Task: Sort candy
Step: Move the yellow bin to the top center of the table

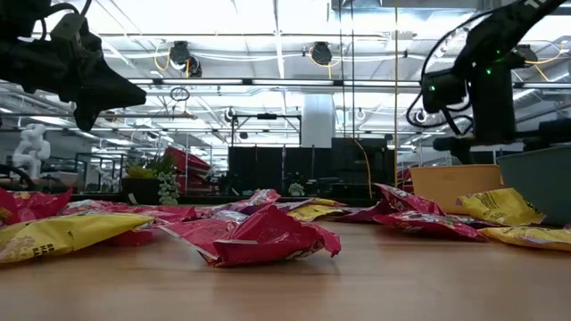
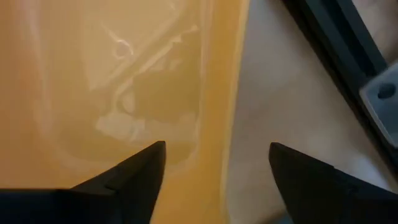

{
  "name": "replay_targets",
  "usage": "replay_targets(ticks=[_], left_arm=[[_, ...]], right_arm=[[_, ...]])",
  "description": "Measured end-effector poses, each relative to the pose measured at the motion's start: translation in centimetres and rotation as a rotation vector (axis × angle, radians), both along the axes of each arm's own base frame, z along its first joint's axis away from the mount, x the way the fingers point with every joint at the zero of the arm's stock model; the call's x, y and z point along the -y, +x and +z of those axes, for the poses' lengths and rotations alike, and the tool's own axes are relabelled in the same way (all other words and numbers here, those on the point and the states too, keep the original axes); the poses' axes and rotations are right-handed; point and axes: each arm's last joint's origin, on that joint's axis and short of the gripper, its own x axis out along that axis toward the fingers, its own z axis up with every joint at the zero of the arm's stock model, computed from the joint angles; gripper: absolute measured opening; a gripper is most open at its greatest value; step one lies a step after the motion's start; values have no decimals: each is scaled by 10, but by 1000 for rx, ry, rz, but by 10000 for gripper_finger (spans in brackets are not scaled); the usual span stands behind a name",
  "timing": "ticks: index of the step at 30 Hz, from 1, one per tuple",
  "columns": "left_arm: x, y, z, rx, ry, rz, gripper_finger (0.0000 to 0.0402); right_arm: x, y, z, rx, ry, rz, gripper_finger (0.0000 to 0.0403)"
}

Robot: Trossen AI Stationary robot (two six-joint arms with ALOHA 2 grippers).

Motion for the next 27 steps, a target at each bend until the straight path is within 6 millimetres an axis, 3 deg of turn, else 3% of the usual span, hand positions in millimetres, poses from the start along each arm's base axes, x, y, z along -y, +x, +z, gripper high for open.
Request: replay_targets(ticks=[4, 8, 10, 14, 21, 27], left_arm=[[0, 0, 0, 0, 0, 0, 70], [0, 0, 0, 0, 0, 0, 70], [0, 0, 0, 0, 0, 0, 70], [0, 0, 0, 0, 0, 0, 70], [0, 0, 0, 0, 0, 0, 70], [0, 0, 0, 0, 0, 0, 70]], right_arm=[[-1, -2, -11, -4, -31, 14, 173], [0, -1, -14, 18, -47, 26, 45], [0, 0, -13, 31, -44, 55, 14], [3, 6, -3, 61, -61, 73, 3], [25, 28, 45, 96, -255, 148, 1], [54, 63, 76, 103, -314, 289, 1]])
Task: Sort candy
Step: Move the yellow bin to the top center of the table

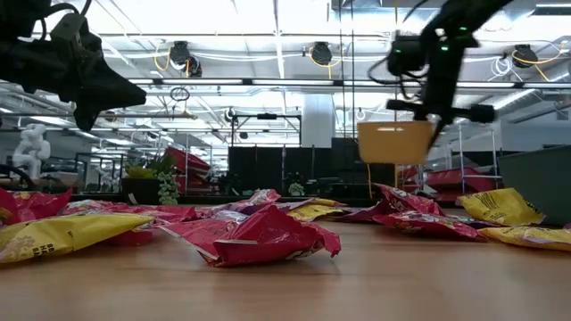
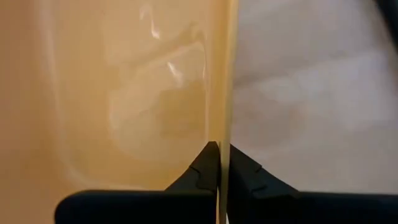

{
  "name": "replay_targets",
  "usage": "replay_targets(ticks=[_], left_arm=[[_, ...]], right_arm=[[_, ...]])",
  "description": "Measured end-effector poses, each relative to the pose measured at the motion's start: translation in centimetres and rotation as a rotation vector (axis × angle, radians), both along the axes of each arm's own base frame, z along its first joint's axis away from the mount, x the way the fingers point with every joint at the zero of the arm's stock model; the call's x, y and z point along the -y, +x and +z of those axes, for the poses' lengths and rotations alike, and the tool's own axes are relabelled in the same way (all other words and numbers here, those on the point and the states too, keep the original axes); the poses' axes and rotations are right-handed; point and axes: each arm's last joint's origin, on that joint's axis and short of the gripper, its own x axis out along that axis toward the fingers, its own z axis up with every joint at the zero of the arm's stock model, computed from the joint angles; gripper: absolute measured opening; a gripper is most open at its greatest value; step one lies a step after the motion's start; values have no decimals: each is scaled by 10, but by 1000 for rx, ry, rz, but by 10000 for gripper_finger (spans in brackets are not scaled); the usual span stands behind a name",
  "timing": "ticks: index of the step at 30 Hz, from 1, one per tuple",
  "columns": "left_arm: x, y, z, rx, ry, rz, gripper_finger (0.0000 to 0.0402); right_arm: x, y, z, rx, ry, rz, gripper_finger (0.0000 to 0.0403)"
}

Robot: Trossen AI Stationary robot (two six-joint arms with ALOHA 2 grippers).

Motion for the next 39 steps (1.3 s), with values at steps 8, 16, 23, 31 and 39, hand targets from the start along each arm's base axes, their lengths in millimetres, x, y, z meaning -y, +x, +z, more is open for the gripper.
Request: replay_targets(ticks=[8, 16, 23, 31, 39], left_arm=[[0, 0, 0, 0, 0, 0, 70], [0, 0, 0, 0, 0, 0, 70], [0, 0, 0, 0, 0, 0, 70], [0, 0, 0, 0, 0, 0, 70], [0, 0, 0, 0, 0, 0, 70]], right_arm=[[48, 86, 7, -46, 11, 290, 0], [70, 144, -39, -57, 179, 460, 0], [51, 170, -65, -85, 234, 509, 0], [46, 175, -71, -96, 232, 423, 0], [43, 176, -72, -98, 237, 439, 3]])
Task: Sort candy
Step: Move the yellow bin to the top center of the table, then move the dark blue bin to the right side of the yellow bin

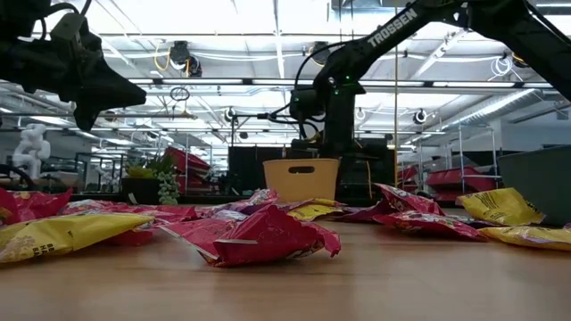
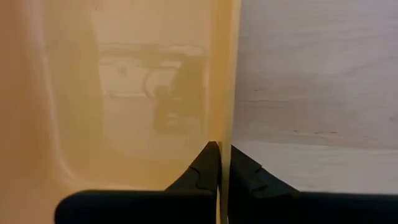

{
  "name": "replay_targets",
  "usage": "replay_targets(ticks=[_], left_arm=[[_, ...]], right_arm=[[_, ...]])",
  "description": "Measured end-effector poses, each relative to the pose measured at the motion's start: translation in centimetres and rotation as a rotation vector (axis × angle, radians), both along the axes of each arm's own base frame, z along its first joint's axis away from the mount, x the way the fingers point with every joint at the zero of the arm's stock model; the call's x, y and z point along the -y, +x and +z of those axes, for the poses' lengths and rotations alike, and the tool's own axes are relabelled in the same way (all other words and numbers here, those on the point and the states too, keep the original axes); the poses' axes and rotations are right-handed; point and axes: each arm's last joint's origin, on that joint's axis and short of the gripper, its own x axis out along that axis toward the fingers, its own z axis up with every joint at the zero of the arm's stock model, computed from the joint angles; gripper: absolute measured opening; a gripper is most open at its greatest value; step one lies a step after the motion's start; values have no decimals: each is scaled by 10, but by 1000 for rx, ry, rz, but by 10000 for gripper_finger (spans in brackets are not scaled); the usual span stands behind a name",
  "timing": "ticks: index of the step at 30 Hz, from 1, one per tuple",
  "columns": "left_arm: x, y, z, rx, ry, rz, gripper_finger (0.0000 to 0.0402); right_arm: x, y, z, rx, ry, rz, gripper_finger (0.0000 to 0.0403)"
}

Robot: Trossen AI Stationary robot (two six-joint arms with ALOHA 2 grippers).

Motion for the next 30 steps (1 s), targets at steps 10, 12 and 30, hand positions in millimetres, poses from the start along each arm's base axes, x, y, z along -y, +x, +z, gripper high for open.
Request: replay_targets(ticks=[10, 12, 30], left_arm=[[0, 0, 0, 0, 0, 0, 70], [0, 0, 0, 0, 0, 0, 70], [0, 0, 0, 1, 0, 0, 70]], right_arm=[[-1, -1, 0, -9, 10, -16, 50], [-2, -1, 1, -10, 8, -4, 60], [-32, -66, 121, -50, -188, 92, 161]])
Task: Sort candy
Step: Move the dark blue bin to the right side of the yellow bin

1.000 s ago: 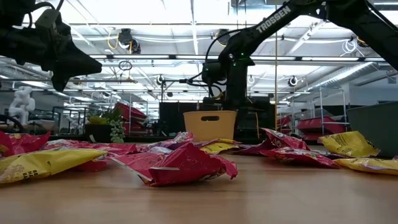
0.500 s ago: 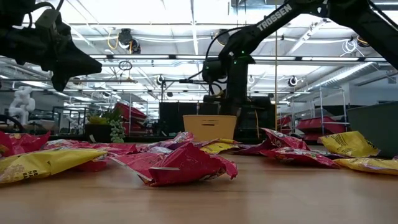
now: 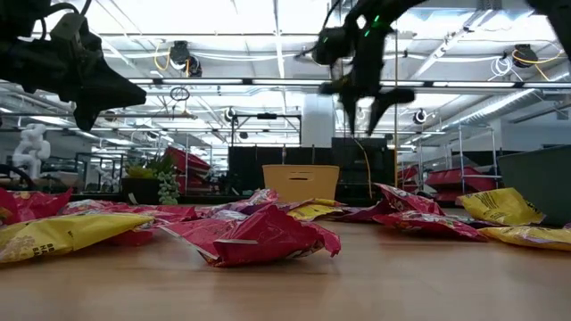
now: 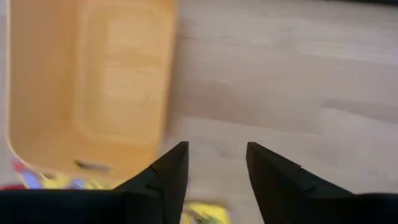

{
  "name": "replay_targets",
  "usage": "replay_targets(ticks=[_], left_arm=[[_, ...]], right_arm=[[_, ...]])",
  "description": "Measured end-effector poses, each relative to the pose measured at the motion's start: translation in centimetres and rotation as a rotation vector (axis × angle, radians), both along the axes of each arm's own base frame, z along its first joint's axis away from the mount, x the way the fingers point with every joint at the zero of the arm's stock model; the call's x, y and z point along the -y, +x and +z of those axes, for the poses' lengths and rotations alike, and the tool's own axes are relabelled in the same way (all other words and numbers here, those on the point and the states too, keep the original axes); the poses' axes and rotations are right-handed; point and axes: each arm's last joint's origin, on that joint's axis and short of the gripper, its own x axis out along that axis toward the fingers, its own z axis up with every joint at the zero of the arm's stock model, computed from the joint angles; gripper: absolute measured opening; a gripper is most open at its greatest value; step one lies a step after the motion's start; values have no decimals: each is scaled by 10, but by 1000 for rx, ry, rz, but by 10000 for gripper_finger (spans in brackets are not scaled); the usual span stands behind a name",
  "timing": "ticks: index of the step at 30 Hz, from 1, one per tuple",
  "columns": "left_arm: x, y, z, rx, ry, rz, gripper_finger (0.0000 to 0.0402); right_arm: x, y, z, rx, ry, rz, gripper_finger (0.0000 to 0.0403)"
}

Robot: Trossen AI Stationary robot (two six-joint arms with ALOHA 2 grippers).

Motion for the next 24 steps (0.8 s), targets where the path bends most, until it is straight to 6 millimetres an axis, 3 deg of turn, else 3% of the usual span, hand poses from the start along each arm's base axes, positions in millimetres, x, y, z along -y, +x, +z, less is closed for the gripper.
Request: replay_targets(ticks=[5, 10, 17, 24], left_arm=[[0, 0, 0, 0, 0, 0, 70], [0, 0, 0, 0, 0, 0, 70], [0, 0, 0, 0, 0, 0, 70], [0, 0, 0, 0, 0, 0, 70]], right_arm=[[-41, -45, 40, -170, -26, -16, 198], [-82, -80, 58, -30, -26, -11, 232], [-136, -139, 46, 11, 52, -54, 255], [-155, -160, 21, -97, 38, 340, 259]])
